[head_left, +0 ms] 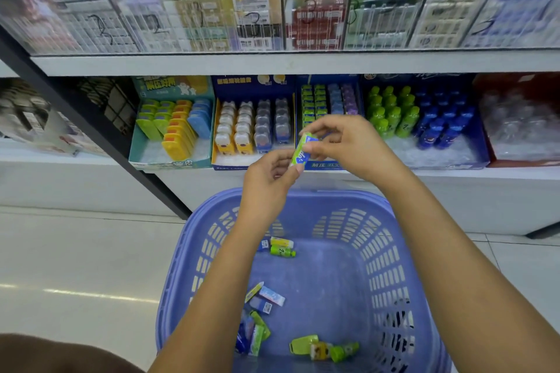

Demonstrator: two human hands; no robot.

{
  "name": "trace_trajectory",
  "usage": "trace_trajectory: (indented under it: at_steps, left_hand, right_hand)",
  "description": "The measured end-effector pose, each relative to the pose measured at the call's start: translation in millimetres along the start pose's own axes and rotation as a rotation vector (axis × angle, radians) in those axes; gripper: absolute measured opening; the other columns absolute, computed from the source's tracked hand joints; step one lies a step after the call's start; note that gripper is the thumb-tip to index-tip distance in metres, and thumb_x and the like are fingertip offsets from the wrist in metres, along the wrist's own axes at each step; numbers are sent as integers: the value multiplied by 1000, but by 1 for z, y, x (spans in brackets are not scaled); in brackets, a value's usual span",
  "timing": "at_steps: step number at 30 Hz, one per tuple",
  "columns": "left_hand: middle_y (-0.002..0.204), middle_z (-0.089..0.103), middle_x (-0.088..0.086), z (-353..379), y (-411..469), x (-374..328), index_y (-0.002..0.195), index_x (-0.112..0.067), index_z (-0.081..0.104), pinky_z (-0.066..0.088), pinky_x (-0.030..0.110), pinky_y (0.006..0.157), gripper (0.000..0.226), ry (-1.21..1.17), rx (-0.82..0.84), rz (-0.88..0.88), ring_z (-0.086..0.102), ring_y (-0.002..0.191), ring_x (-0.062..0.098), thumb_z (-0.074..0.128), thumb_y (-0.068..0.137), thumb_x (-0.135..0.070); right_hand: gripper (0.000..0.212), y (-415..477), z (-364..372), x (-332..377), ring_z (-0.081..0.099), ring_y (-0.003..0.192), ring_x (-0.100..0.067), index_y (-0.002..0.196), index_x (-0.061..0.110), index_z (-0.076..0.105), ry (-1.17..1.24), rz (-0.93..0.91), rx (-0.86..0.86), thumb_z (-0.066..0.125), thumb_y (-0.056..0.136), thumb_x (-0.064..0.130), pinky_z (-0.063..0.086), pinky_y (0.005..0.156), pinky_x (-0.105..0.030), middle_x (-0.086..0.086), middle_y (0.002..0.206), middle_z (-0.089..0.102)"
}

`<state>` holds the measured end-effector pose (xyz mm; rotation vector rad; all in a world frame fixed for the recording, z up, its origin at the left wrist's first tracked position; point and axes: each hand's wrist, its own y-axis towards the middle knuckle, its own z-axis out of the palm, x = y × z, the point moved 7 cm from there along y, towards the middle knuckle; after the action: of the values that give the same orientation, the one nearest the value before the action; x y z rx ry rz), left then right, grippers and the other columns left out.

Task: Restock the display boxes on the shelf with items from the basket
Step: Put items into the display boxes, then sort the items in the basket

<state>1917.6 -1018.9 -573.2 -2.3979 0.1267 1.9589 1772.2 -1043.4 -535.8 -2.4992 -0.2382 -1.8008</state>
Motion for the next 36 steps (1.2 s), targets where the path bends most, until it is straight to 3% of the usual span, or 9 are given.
trace_trajectory:
  at_steps: [4,8,11,16,22,24,27,31,36]
  left_hand:
    - [124,60,-4,20,3,-6,131,-16,52,40,9,93,36,273,81,101,56,108,6,55,95,-19]
    - [152,32,6,48,-4,-4,146,-8,33,14,16,111,55,726,237,276,26,140,18,52,94,-15]
    - [153,28,9,55,-7,-2,146,-4,30,14,22,115,60,808,241,333,22,142,20,54,92,-14]
    - [153,28,6,55,-5,0,147,-7,28,14,20,113,62,823,229,356,21,141,17,54,92,-16]
    - [155,26,4,52,-1,2,148,-10,27,10,14,112,60,800,281,354,18,144,15,52,94,-17]
    - [152,34,2,45,-3,-2,145,-11,35,15,12,108,53,716,289,336,27,141,13,51,95,-17]
    - [127,60,5,24,-8,-7,128,-10,56,37,19,96,35,549,185,314,55,114,15,53,94,-14]
    - [97,70,8,3,-11,39,107,-9,66,51,31,81,20,619,219,80,65,89,22,55,90,-11]
    - [118,64,14,-5,-52,161,113,-7,65,45,30,91,27,960,545,-311,58,112,26,55,88,-9]
  right_hand:
    - [20,-3,-38,0,62,69,-10,86,20,64,-29,-98,-374,76,75,10,54,68,-21,1,80,67]
    - [16,3,-44,-8,60,70,2,95,19,70,-228,-124,-388,72,80,14,49,71,-10,10,81,66]
    - [17,6,-38,-12,59,69,3,98,13,73,-325,-161,-357,71,81,13,45,71,-3,10,82,65]
    - [20,7,-30,-18,65,82,-22,97,3,74,-459,-256,-310,73,77,6,51,79,-24,-13,91,70]
    - [19,6,-25,-17,64,79,-25,99,4,74,-598,-325,-342,71,82,10,54,72,-36,-13,95,64]
    - [24,2,-25,-17,61,77,-22,107,7,71,-634,-304,-329,70,83,12,54,73,-36,-13,103,60]
    - [30,-7,-22,-15,47,71,-10,113,13,67,-692,-288,-306,69,84,22,47,71,-28,-6,101,56]
    - [15,-9,8,-27,57,70,-15,87,22,68,-748,-111,17,71,79,35,44,65,-28,5,71,58]
    - [28,-51,91,-109,62,99,-22,102,17,70,-891,259,556,72,79,33,47,84,-30,-4,106,69]
